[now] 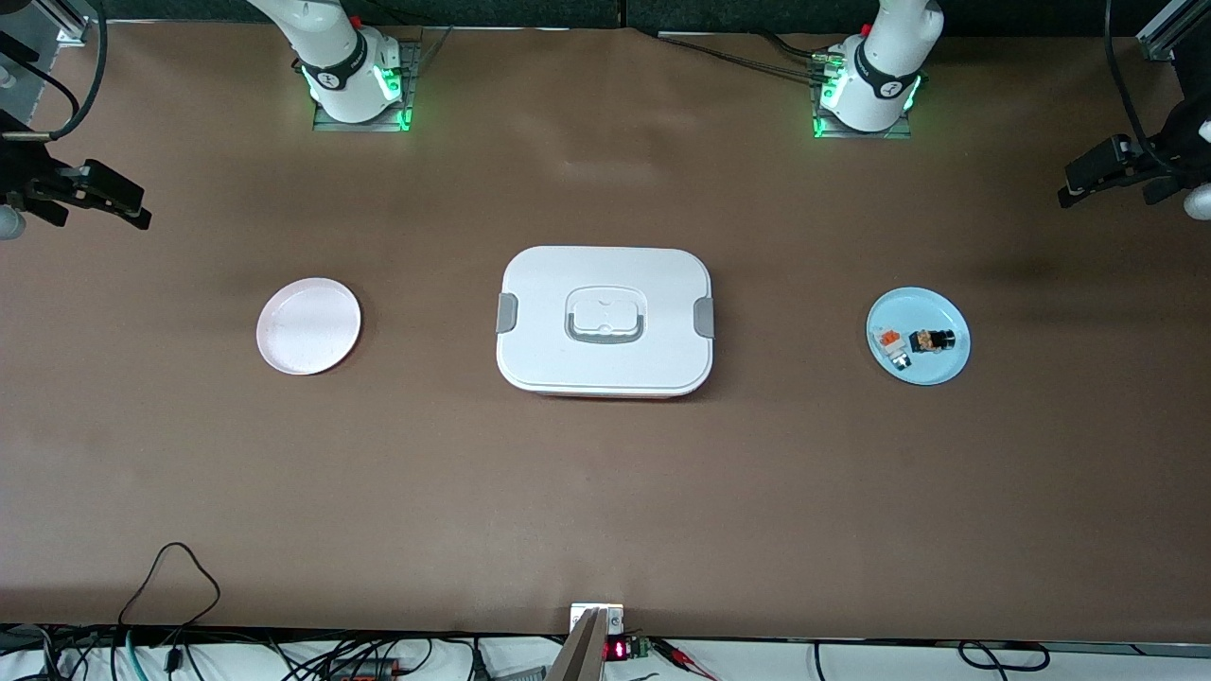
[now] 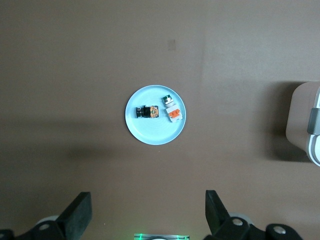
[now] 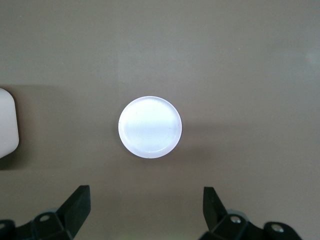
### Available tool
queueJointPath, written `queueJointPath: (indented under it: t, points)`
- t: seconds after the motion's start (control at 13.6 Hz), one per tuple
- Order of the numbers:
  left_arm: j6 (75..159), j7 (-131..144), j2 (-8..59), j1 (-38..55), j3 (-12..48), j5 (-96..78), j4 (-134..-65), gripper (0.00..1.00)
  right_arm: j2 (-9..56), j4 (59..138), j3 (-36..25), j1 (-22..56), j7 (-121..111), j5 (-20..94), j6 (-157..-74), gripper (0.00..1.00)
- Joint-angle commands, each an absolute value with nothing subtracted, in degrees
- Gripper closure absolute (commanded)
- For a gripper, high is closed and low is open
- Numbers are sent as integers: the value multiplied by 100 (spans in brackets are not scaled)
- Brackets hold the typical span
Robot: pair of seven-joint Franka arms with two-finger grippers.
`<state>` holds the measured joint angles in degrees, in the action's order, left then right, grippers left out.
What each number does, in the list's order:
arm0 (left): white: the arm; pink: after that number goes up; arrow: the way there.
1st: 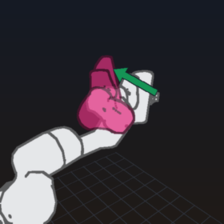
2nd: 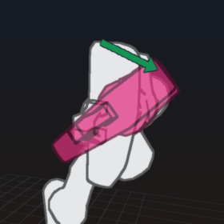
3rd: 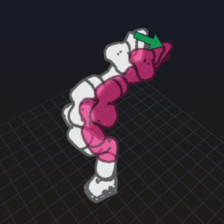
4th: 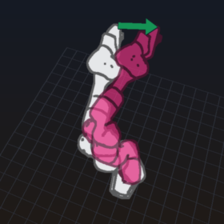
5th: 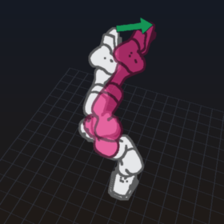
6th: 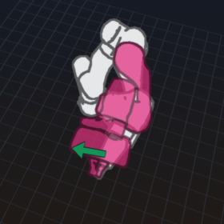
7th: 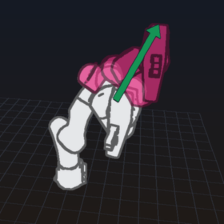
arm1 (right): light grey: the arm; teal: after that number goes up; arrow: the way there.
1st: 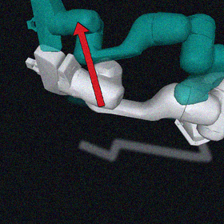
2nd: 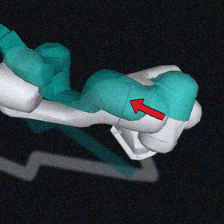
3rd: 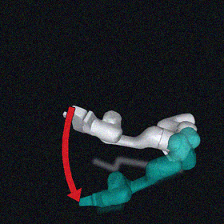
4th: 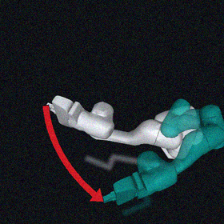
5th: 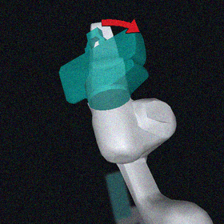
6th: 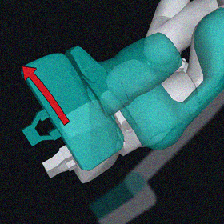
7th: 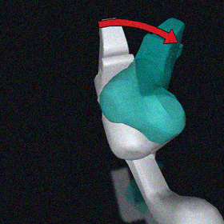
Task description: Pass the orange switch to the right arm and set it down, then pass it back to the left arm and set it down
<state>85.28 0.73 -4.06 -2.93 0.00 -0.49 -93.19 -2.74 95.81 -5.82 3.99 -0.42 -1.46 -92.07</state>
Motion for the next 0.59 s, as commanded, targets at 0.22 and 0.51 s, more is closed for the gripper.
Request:
queueJointPath:
  t: [0.22, 0.51]
  points:
    - [8385, -26, -281, -316, 44, -44, -9097, 0, -316, 9510, -571, 396, -105, -123, -9053, 0]
    - [8428, 35, -272, -325, 0, -88, -9097, 0, -316, 9510, -571, 396, -105, -114, -9053, 0]
